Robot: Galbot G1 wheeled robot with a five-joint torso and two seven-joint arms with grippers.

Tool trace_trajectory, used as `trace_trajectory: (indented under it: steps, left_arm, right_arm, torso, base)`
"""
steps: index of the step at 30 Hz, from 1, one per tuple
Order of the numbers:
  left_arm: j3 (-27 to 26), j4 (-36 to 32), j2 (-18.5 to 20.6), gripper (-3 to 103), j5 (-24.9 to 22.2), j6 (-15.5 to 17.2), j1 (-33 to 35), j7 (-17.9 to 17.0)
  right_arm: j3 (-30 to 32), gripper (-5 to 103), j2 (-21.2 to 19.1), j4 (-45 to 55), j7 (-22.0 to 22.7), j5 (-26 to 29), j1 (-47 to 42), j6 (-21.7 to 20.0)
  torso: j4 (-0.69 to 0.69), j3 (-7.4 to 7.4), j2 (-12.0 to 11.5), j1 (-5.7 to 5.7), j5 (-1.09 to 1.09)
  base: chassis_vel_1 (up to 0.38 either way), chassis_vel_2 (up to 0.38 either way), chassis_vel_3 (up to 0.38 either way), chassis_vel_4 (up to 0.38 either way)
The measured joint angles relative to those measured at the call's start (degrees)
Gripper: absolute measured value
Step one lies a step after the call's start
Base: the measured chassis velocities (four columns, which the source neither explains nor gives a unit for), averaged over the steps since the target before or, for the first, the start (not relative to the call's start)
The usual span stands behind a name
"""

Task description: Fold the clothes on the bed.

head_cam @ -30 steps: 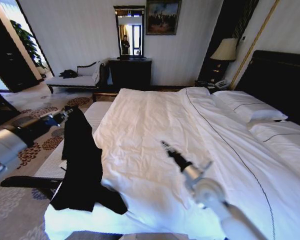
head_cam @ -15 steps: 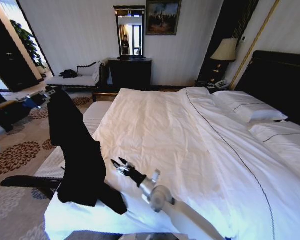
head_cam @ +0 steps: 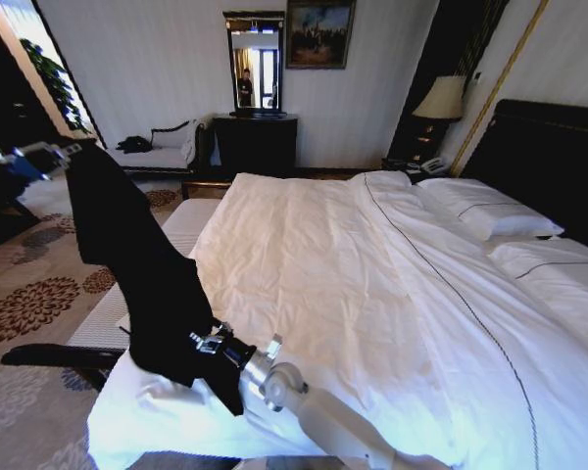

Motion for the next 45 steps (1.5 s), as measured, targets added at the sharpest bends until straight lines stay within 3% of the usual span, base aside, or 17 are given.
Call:
trace_trajectory:
  steps: [11,18,20,23,25,33,36,37,39,41,43,45]
  left_arm:
    - [1.18,0.35,-1.84,2,0.53,0.07,0.02,0.4]
    - [1.22,0.37,-1.86,2,0.71,0.11,0.13,0.43]
    - [1.18,0.37,-1.87,2,0.71,0.12,0.25,0.43]
    - [1.1,-0.01,-2.23,2,0.83,0.13,0.68,0.43]
    - [1.08,-0.2,-2.38,2,0.92,0.14,0.83,0.43]
    - [1.02,-1.3,-3.29,2,1.5,0.15,1.49,0.18]
    - [1.15,-1.55,-3.43,2,1.81,0.15,1.51,0.1]
    - [1.23,-1.66,-3.5,2,1.91,0.15,1.53,0.1]
    - [1.32,-1.83,-3.59,2,2.06,0.14,1.58,0.08]
    - [1.33,-2.11,-3.78,2,2.2,0.14,1.83,0.07]
    - [1.3,-2.18,-3.84,2,2.25,0.14,2.06,0.06]
    - [1.11,-2.21,-3.88,2,2.29,0.13,2.41,0.06]
  right_arm:
    - [-0.31,101,0.09,-0.11,-3.17,0.87,0.57,1.78]
    - [-0.43,70,-0.29,-0.04,-6.07,0.76,0.92,2.86]
    - [-0.43,70,-0.42,0.04,-6.27,0.64,0.92,2.92]
    - [-0.31,53,-0.77,0.27,-6.44,0.21,0.88,2.99]
    - [-0.21,53,-0.98,0.47,-6.44,0.14,0.85,3.0]
    - [1.34,15,-3.87,3.11,-6.75,-0.93,0.31,2.96]
    - [1.61,10,-4.14,3.42,-6.79,-2.01,-0.14,2.97]
    - [1.61,2,-4.12,3.43,-6.59,-2.43,-0.33,3.04]
    - [1.55,5,-3.97,3.22,-6.27,-3.16,-0.6,3.28]
    - [0.97,15,-3.51,2.22,-6.02,-4.37,-0.9,3.71]
    - [0.54,15,-3.21,1.63,-5.98,-5.04,-0.99,3.96]
    - [-0.3,27,-2.65,0.33,-5.95,-6.16,-1.01,4.34]
  torso:
    - [0.0,0.0,0.0,0.0,0.01]
    - [-0.01,0.0,0.0,0.0,0.02]
    - [-0.01,-0.01,0.0,-0.01,0.02]
    - [0.0,0.0,0.0,-0.01,0.02]
    - [-0.01,0.0,0.0,-0.01,0.02]
    - [-0.01,0.0,0.0,-0.01,0.02]
    - [-0.01,-0.01,0.0,-0.01,0.02]
    - [-0.01,0.0,0.0,-0.01,0.02]
    - [-0.01,-0.01,0.0,-0.01,0.02]
    - [-0.01,-0.01,0.0,-0.01,0.02]
    - [0.0,0.0,0.0,-0.01,0.02]
    - [-0.01,-0.01,0.0,-0.01,0.02]
  base:
    - [0.0,0.0,0.0,0.0]
    - [0.0,0.0,0.0,0.0]
    - [0.0,0.0,0.0,0.0]
    - [0.0,0.0,0.0,0.0]
    - [0.0,0.0,0.0,0.0]
    - [0.0,0.0,0.0,0.0]
    - [0.0,0.0,0.0,0.0]
    - [0.0,0.0,0.0,0.0]
    - [0.0,0.0,0.0,0.0]
    - [0.0,0.0,0.0,0.0]
    - [0.0,0.0,0.0,0.0]
    - [0.0,0.0,0.0,0.0]
